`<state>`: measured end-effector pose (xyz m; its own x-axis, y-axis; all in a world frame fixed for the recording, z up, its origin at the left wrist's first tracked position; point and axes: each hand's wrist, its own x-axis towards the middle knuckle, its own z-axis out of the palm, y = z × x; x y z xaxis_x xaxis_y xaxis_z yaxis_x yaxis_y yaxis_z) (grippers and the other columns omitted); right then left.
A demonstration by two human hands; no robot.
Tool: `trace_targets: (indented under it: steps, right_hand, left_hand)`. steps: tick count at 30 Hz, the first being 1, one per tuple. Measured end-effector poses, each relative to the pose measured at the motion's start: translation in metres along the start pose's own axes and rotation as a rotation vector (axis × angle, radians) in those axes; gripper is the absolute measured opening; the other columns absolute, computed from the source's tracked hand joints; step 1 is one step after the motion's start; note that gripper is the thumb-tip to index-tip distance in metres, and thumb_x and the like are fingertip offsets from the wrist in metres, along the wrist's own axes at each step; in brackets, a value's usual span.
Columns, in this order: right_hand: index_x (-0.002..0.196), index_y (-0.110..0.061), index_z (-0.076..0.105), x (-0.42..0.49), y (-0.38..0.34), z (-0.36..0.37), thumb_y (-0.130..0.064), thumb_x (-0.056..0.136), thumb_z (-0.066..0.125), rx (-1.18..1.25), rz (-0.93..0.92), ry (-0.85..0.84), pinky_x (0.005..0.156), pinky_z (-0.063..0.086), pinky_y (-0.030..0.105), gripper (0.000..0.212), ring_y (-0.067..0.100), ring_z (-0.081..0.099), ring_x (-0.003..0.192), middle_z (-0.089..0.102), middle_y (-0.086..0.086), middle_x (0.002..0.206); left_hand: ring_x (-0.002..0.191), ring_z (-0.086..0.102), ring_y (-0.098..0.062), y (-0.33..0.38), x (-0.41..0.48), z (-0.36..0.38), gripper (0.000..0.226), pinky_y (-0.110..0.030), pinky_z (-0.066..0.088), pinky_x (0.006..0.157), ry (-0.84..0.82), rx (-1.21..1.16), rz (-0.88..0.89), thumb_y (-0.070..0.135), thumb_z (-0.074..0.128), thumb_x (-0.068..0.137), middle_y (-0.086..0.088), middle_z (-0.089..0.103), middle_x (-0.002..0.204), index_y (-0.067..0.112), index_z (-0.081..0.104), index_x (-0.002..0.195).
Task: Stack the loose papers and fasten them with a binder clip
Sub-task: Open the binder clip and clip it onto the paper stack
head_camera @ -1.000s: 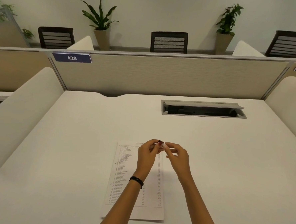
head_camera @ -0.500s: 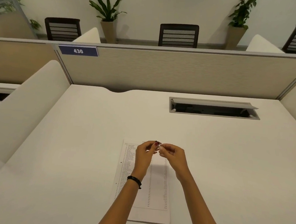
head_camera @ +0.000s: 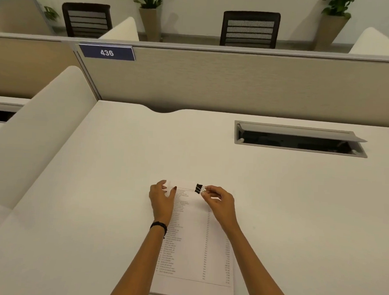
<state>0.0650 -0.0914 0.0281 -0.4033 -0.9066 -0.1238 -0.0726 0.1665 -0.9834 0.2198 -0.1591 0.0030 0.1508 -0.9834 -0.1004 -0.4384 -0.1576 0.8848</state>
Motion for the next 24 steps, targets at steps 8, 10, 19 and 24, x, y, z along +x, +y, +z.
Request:
trace_targets:
  steps: [8, 10, 19, 24]
  right_hand:
    - [0.097, -0.011, 0.068, 0.007, 0.026, 0.009, -0.017, 0.077, 0.072, -0.068, 0.002, -0.022, 0.07, 0.049, 0.011, 0.022, -0.001, 0.06, 0.074, 0.068, 0.003, 0.09]
    - [0.097, -0.012, 0.068, 0.008, 0.031, 0.01, -0.018, 0.077, 0.072, -0.061, -0.004, -0.021, 0.069, 0.049, 0.011, 0.021, 0.001, 0.061, 0.075, 0.068, 0.003, 0.09]
    - [0.099, -0.012, 0.067, 0.004, 0.046, 0.01, -0.017, 0.077, 0.073, -0.04, -0.019, -0.024, 0.072, 0.05, 0.015, 0.023, 0.008, 0.063, 0.078, 0.069, 0.002, 0.091]
    - [0.098, -0.013, 0.067, 0.003, 0.045, 0.011, -0.015, 0.077, 0.073, -0.04, -0.029, -0.02, 0.072, 0.051, 0.014, 0.022, 0.006, 0.062, 0.077, 0.068, 0.001, 0.09]
  left_hand:
    - [0.102, 0.053, -0.023, -0.012, 0.012, 0.001, 0.036, -0.028, 0.046, 0.083, -0.058, 0.056, -0.066, 0.019, 0.067, 0.082, -0.002, 0.043, 0.105, 0.007, 0.051, 0.113]
    - [0.101, 0.053, -0.023, -0.011, 0.014, 0.003, 0.036, -0.03, 0.047, 0.085, -0.058, 0.077, -0.066, 0.019, 0.067, 0.082, -0.003, 0.044, 0.104, 0.007, 0.052, 0.111]
    - [0.104, 0.051, -0.022, -0.008, 0.022, 0.007, 0.043, -0.026, 0.042, 0.082, -0.099, 0.165, -0.103, 0.027, 0.071, 0.078, -0.01, 0.05, 0.111, 0.007, 0.053, 0.11]
    - [0.103, 0.051, -0.026, -0.004, 0.027, 0.008, 0.035, -0.028, 0.043, 0.081, -0.111, 0.209, -0.125, 0.027, 0.072, 0.077, -0.011, 0.05, 0.106, 0.004, 0.058, 0.099]
